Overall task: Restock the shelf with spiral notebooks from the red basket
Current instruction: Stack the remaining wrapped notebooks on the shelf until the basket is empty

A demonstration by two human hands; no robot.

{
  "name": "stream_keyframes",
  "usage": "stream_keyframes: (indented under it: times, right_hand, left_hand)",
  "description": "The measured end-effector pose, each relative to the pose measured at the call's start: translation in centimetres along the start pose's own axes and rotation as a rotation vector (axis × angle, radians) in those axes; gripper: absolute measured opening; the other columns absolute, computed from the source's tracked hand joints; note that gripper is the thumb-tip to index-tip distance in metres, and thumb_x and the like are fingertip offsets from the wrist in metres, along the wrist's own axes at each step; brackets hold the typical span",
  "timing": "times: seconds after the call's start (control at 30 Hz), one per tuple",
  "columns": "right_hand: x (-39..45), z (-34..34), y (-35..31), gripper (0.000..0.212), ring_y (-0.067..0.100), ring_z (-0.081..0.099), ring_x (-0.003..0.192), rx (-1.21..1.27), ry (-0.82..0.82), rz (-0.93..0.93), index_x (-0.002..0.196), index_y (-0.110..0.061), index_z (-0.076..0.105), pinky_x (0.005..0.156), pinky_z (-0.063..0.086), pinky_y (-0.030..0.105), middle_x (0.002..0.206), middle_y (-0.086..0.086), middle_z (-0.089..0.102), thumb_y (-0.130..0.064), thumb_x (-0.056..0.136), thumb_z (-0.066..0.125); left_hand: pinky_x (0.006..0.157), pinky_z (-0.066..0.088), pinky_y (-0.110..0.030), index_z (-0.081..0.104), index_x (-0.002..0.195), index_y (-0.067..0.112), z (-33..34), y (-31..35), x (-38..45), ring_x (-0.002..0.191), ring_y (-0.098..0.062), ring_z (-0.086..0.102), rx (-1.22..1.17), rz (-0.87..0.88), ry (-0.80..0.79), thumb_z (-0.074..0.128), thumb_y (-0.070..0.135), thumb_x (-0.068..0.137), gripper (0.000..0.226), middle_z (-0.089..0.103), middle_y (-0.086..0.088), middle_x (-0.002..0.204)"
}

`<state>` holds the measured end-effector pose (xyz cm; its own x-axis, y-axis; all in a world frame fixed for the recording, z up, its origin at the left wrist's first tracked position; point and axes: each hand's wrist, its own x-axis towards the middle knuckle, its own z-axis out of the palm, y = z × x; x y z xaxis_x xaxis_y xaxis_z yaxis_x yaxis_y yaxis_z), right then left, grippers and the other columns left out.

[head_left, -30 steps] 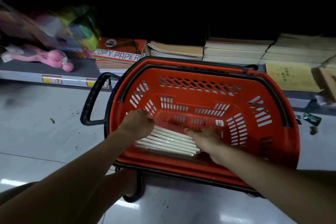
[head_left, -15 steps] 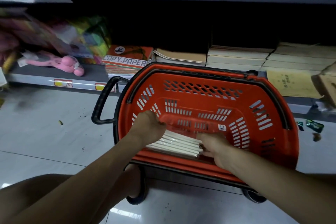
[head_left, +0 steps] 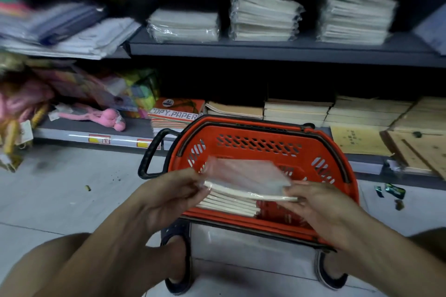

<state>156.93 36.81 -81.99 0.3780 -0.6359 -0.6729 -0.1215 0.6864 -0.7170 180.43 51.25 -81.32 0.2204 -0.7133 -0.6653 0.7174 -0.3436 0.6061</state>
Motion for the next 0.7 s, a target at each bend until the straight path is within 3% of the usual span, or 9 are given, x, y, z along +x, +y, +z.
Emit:
stream_keyframes:
  times: [0.03,0.1,0.23,0.33,0.5,0.6,0.7]
  right_hand:
    - [-1.2,-0.1,-0.3,0.025,0.030,0.071,0.104,-0.013,-0.020,-0.061,0.114,0.014,0.063,0.077,0.058,0.030,0.111,0.026,0.073,0.012,0.089,0.060]
    - [-3.5,0.0,-1.2,0.025,0.022,0.075,0.097,-0.019,-0.078,-0.199,0.115,-0.002,0.065,0.082,0.055,0.029,0.101,0.010,0.079,0.006,0.091,0.062]
    - [-6.6,1.6,-2.7,0.033,0.014,0.074,0.102,-0.025,-0.183,-0.439,0.121,-0.018,0.060,0.090,0.054,0.031,0.109,-0.005,0.077,0.000,0.093,0.060]
    - [-7.6,3.5,-3.7,0.039,0.013,0.073,0.103,-0.048,-0.232,-0.542,0.124,-0.024,0.059,0.079,0.059,0.024,0.114,-0.007,0.076,0.000,0.093,0.059]
    - [-7.0,6.0,-4.9,0.046,0.027,0.075,0.098,-0.129,-0.298,-0.539,0.133,-0.022,0.057,0.078,0.062,0.037,0.107,0.008,0.078,0.006,0.097,0.053]
    - [-5.8,7.6,-4.9,0.048,0.031,0.076,0.095,-0.122,-0.288,-0.531,0.135,-0.022,0.056,0.078,0.063,0.039,0.104,0.012,0.078,0.007,0.096,0.054]
    - [-4.4,9.3,-5.2,0.048,0.027,0.077,0.092,-0.113,-0.270,-0.549,0.132,-0.024,0.057,0.074,0.064,0.035,0.102,0.010,0.079,0.008,0.096,0.053]
  left_hand:
    - [0.085,0.060,-0.031,0.068,0.098,-0.008,0.2,-0.1,-1.1,0.119,-0.022,0.058,-0.010,0.022,-0.048,0.076,-0.004,0.070,0.030,0.060,-0.016,0.127]
    - [0.089,0.059,-0.037,0.062,0.123,-0.008,0.4,-0.2,-3.0,0.125,-0.031,0.060,-0.016,0.083,-0.083,0.076,0.002,0.078,0.048,0.057,-0.020,0.140]
    - [0.097,0.054,-0.031,0.059,0.136,0.016,1.3,-0.1,-6.6,0.121,-0.026,0.065,0.107,0.271,-0.176,0.052,-0.001,0.097,0.044,0.067,-0.008,0.132]
    - [0.098,0.052,-0.029,0.057,0.139,0.020,0.4,0.2,-7.8,0.123,-0.023,0.063,0.087,0.408,-0.188,0.052,-0.004,0.093,0.052,0.065,-0.004,0.136]
    - [0.097,0.054,-0.033,0.054,0.140,0.024,-1.0,1.7,-8.5,0.124,-0.021,0.063,0.094,0.556,-0.168,0.052,-0.004,0.091,0.056,0.065,-0.001,0.136]
    - [0.087,0.060,-0.029,0.058,0.135,0.023,-2.2,2.8,-7.6,0.117,-0.020,0.067,0.055,0.593,-0.122,0.056,-0.003,0.086,0.056,0.069,-0.002,0.130]
    - [0.093,0.057,-0.032,0.056,0.138,0.021,-3.1,4.2,-6.6,0.122,-0.024,0.064,0.056,0.606,-0.119,0.055,0.000,0.088,0.054,0.066,-0.005,0.135]
